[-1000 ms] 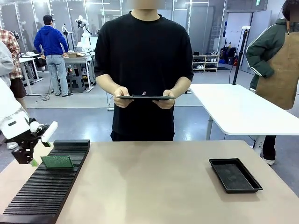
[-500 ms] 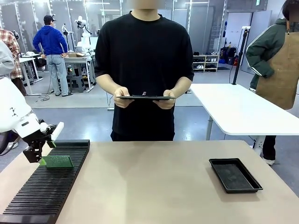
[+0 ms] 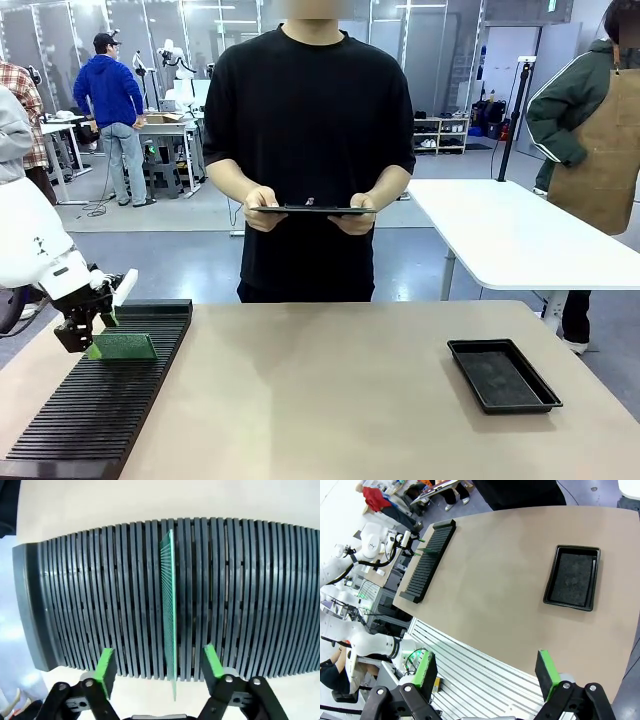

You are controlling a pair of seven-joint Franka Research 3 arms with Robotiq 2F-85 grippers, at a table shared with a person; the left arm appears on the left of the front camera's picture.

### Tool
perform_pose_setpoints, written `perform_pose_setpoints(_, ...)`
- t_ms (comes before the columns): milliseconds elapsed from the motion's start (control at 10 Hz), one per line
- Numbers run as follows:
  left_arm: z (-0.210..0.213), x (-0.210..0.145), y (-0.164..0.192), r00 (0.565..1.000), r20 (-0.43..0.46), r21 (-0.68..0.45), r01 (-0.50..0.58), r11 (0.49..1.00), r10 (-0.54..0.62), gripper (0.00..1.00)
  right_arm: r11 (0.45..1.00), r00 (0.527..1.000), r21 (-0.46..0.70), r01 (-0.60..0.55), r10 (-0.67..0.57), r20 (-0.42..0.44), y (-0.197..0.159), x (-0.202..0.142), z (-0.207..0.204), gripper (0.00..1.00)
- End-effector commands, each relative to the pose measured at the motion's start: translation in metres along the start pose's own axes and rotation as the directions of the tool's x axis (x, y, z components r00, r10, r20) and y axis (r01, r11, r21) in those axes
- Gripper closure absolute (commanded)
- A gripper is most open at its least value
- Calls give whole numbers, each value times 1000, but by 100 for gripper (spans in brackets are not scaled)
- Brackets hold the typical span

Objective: Inspect the PCB.
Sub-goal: Pick up the Blank PCB and present it to the human.

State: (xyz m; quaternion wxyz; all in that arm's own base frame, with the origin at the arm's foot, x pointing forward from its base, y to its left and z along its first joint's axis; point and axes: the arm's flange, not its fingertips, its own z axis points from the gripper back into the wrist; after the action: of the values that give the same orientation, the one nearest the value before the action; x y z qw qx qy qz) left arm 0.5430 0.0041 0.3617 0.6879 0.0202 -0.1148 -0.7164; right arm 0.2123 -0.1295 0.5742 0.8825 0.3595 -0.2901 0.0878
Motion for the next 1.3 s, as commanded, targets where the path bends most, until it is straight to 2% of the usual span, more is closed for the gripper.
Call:
perform_pose_setpoints(0, -3, -4, 11, 1000, -5, -63, -21, 998, 20, 83, 1000, 1000, 9, -9, 9, 5, 0, 0, 0, 0)
perform_pose_setpoints(100, -6, -6, 11, 1000, -9, -78, -26, 997, 25, 100, 1000, 1000, 9, -9, 9, 5, 0, 0, 0, 0)
perform_pose_setpoints(300, -7, -8, 10, 1000, -13, -83, -28, 996, 27, 100, 1000, 1000, 9, -9, 9, 5, 0, 0, 0, 0)
perform_pose_setpoints(400, -7, -7, 10, 1000, -13, -93, -26, 995, 25, 96, 1000, 1000, 9, -9, 9, 5, 0, 0, 0, 0)
perform_pose_setpoints(500, -8, -6, 9, 1000, -16, -100, -19, 995, 17, 100, 1000, 1000, 9, -9, 9, 5, 0, 0, 0, 0)
perform_pose_setpoints(1000, -4, -10, 9, 999, -20, -110, -45, 993, 43, 100, 1000, 1000, 9, -9, 9, 5, 0, 0, 0, 0)
perform_pose_setpoints(1100, 8, -8, 9, 999, 13, -114, -39, 993, 41, 100, 1000, 1000, 9, -9, 9, 5, 0, 0, 0, 0)
perform_pose_setpoints(1200, 30, -1, 1, 1000, 4, -141, -14, 990, 15, 100, 1000, 1000, 9, -9, 9, 5, 0, 0, 0, 0)
